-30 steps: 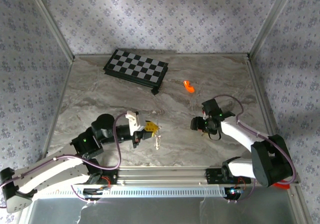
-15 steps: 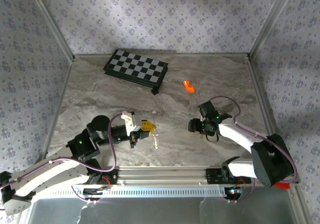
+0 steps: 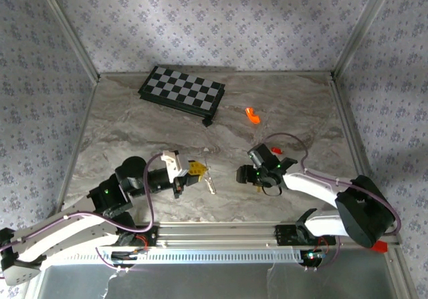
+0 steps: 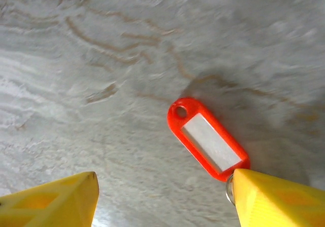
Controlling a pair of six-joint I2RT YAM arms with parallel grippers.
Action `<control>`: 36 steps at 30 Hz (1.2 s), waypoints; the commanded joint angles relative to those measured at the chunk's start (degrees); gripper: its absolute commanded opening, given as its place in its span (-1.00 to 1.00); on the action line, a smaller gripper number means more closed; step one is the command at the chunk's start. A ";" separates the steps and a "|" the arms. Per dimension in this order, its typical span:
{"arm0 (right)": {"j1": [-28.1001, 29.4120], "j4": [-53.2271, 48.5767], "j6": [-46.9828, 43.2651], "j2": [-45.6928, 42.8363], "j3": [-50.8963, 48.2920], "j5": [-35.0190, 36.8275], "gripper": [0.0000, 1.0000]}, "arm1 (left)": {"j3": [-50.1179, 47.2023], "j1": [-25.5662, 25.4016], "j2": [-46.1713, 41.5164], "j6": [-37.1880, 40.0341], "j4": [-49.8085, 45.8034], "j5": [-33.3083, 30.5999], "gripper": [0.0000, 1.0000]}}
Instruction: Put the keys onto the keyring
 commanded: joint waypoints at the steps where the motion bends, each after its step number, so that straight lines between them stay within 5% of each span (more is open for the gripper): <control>1: 2.75 0.79 4.33 0.85 1.22 1.39 0.41 | -0.61 -0.41 -1.02 1.05 1.67 -2.73 -1.00; 11: 3.86 -19.19 -4.64 -3.81 10.08 5.36 0.41 | -0.68 -1.03 0.05 0.36 0.41 -3.16 -1.00; 19: 3.99 -35.52 -20.81 4.13 21.83 11.31 0.31 | -1.65 -1.23 -1.31 -1.99 -0.52 -2.36 -1.00; 36: 4.28 -34.29 -30.89 18.97 25.97 8.66 -0.01 | -1.50 -1.23 1.08 -2.91 -1.71 -1.45 -1.00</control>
